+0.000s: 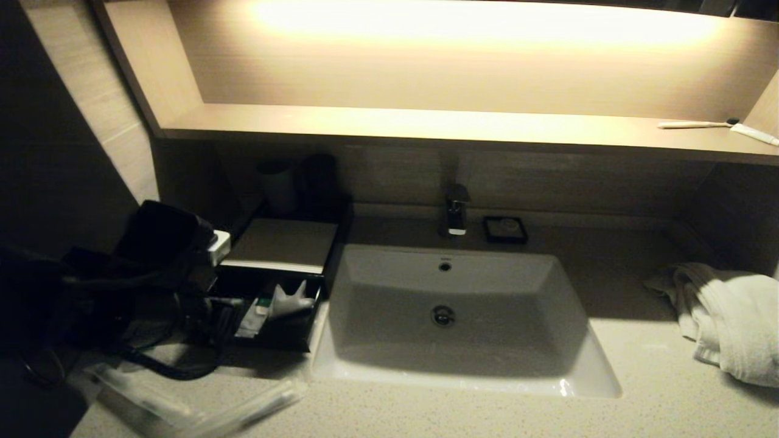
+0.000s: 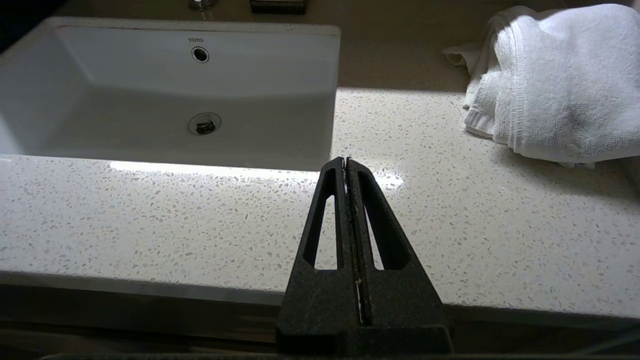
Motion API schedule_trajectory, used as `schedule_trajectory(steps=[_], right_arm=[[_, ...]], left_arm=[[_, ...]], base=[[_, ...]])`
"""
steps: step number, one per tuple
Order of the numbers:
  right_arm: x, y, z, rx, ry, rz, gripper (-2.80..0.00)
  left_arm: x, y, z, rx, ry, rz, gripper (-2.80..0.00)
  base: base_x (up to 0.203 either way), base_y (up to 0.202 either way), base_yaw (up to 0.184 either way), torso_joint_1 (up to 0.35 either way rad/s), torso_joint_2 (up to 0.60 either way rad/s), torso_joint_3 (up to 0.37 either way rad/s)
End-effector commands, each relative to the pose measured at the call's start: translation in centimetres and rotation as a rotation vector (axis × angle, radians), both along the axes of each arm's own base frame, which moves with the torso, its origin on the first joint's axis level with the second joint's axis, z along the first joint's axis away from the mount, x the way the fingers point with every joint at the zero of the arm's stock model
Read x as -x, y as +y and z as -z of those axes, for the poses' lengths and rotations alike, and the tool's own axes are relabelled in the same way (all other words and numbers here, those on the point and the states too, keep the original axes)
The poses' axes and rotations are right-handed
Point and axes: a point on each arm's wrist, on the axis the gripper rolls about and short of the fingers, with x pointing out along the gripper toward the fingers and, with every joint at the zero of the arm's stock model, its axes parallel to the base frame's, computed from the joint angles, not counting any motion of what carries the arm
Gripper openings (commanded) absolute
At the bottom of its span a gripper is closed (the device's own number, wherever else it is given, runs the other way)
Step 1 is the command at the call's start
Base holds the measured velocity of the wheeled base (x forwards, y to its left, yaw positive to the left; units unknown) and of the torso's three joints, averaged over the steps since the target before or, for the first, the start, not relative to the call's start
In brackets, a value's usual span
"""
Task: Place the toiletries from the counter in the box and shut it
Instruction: Pick up the bathroom toiletry
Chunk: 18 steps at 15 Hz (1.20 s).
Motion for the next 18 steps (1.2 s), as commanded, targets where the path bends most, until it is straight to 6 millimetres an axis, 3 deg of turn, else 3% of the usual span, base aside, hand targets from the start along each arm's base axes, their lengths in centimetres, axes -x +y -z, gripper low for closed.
schedule_trajectory(steps=[1,4,8,12,18], right_arm=[[0.0,0.0,0.0,0.0,0.0,0.0,-2.8],[0.0,0.0,0.0,0.0,0.0,0.0,-2.8],[0.0,0.0,0.0,0.0,0.0,0.0,-2.8],[0.0,0.0,0.0,0.0,0.0,0.0,-2.8],[0.0,0.0,0.0,0.0,0.0,0.0,-2.8]], left_arm=[[2.8,1.2,-0.3,-0.028,-0.012,0.043,-2.8],[5.5,2.6,1.0,-0.101,0.037,0.192,-2.8],[7.7,4.5,2.1,-0.093,0.071,0.31,-2.8],[9.0,5.4,2.9,0.081,0.076,0.393,-2.8],[9.3,6.1,4.5,0.031,0.103,0.452,-2.8]], base=[[0.0,0.0,0.0,0.0,0.0,0.0],[0.0,0.0,0.0,0.0,0.0,0.0],[0.0,0.0,0.0,0.0,0.0,0.0],[0.0,0.0,0.0,0.0,0.0,0.0],[0.0,0.0,0.0,0.0,0.0,0.0]])
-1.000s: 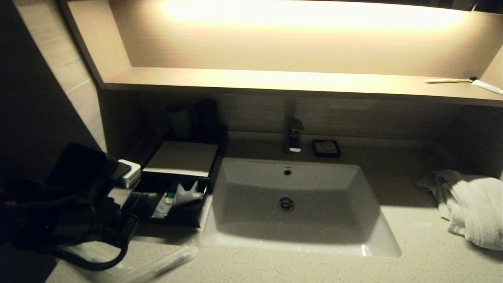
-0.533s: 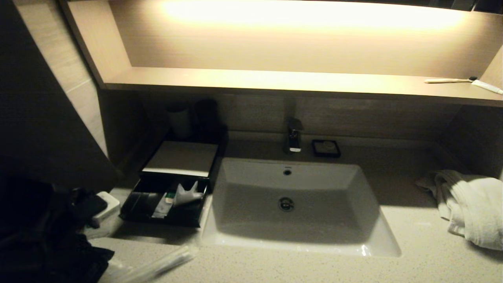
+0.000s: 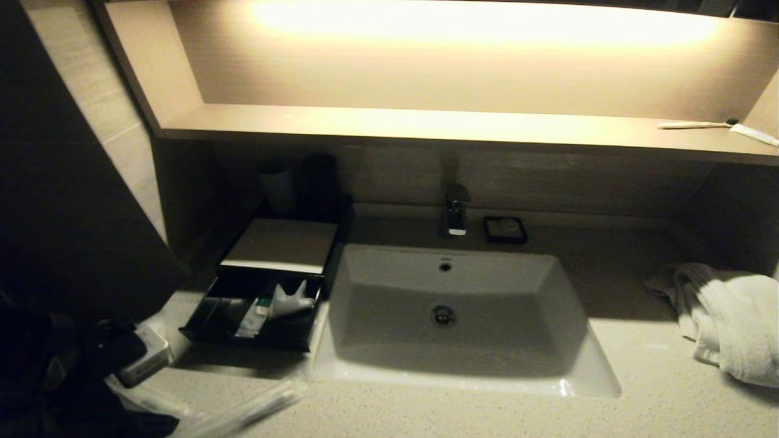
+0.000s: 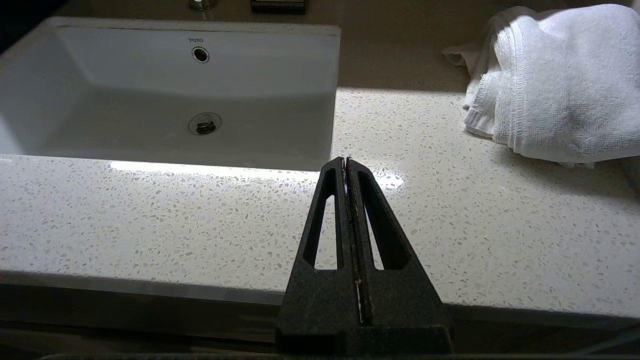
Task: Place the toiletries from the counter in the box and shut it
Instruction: Pick up the bathroom toiletry
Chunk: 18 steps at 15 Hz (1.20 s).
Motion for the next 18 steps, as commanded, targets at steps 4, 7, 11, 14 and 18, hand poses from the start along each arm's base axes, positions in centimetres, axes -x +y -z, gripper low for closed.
schedule_trajectory(steps=[4,7,11,14,18], right_arm=[[0.0,0.0,0.0,0.0,0.0,0.0,-2.8],[0.0,0.0,0.0,0.0,0.0,0.0,-2.8],[0.0,0.0,0.0,0.0,0.0,0.001,-2.8],[0.0,0.0,0.0,0.0,0.0,0.0,-2.8],[0.0,0.0,0.0,0.0,0.0,0.0,-2.8]], left_arm=[[-0.9,2.1,1.5,-0.019,0.032,-0.054,-2.8],[-1.1,2.7,2.9,-0.001,0.035,-0.033,-2.8],[-0.1,2.6,3.0,-0.007,-0.046,0.04,-2.8],[1.2,2.7,2.8,0.048,-0.096,0.062,-2.8],[1.6,2.7,3.2,0.052,-0.085,0.086,-2.8]], base=[[0.0,0.0,0.0,0.0,0.0,0.0],[0.0,0.0,0.0,0.0,0.0,0.0],[0.0,0.0,0.0,0.0,0.0,0.0],[0.0,0.0,0.0,0.0,0.0,0.0],[0.0,0.0,0.0,0.0,0.0,0.0]])
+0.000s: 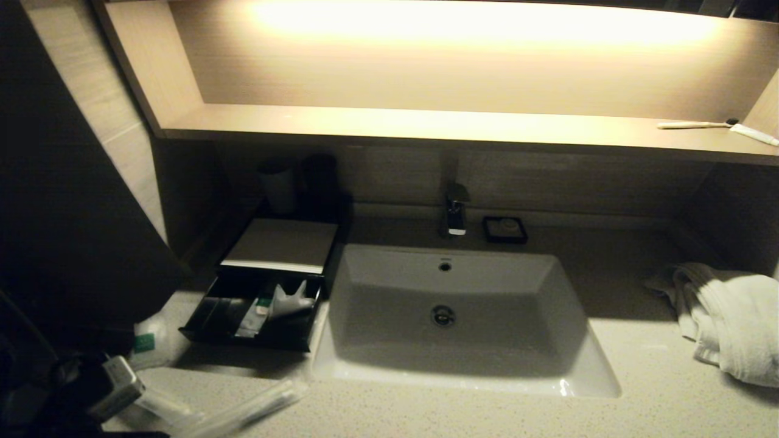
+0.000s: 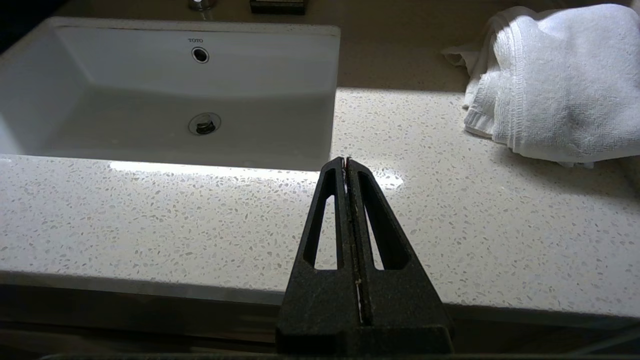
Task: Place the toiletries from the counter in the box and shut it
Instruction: Pick up the bathroom toiletry
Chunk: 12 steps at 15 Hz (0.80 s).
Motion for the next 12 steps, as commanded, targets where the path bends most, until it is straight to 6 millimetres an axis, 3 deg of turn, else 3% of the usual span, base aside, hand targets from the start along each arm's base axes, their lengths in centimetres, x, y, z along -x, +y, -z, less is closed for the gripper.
schedule_trajectory(steps=[1,12], right_arm=[[0.0,0.0,0.0,0.0,0.001,0.0,-2.8],[0.0,0.0,0.0,0.0,0.0,-0.001,-2.8]], left_arm=[[0.0,0.0,0.1,-0.005,-0.001,0.008,-2.8],[-1.1,1.3,1.8,-0.071,0.069,0.056,-2.8]], base=[[0.0,0.0,0.0,0.0,0.0,0.0],[0.0,0.0,0.0,0.0,0.0,0.0]])
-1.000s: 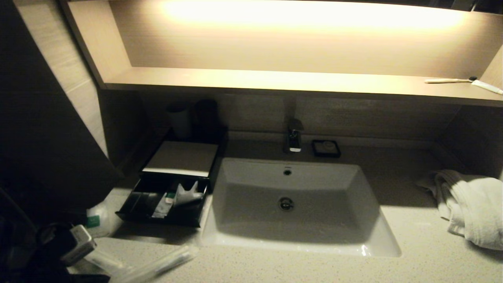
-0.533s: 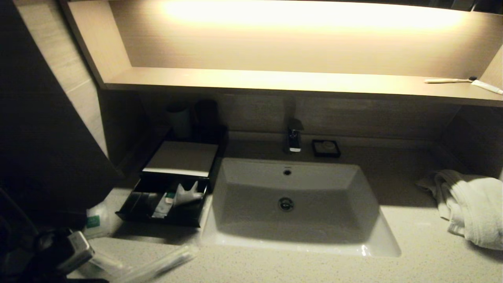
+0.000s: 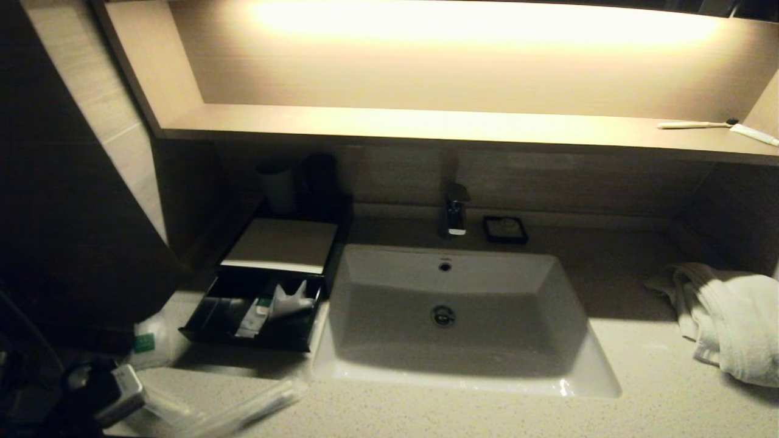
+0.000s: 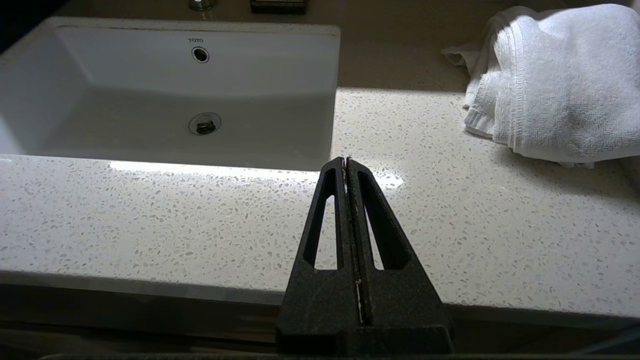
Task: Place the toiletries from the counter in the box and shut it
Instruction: Pick up the bathroom toiletry
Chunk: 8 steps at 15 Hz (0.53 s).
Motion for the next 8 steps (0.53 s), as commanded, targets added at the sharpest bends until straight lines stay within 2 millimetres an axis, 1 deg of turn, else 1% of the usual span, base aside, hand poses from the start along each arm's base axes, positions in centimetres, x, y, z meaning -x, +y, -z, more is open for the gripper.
schedule_trajectory(steps=[1,3,7,8], right_arm=[[0.0,0.0,0.0,0.0,0.0,-0.001,-2.8],[0.0,0.0,0.0,0.0,0.0,-0.001,-2.8],[0.0,0.0,0.0,0.0,0.0,-0.001,-2.8],[0.0,0.0,0.0,0.0,0.001,-0.001,-2.8]], left_arm=[[-0.3,0.1,0.5,0.004,0.032,0.013,-2.8],[-0.6,0.2,0.8,0.002,0.038,0.019,-2.8],[-2.3,0.6,1.8,-0.012,0.0,0.024,-2.8],[-2.4,0.7,2.0,-0.015,-0.011,0.025,-2.8]], base=[[0.0,0.0,0.0,0.0,0.0,0.0],[0.0,0.0,0.0,0.0,0.0,0.0],[0.0,0.0,0.0,0.0,0.0,0.0],[0.0,0.0,0.0,0.0,0.0,0.0]])
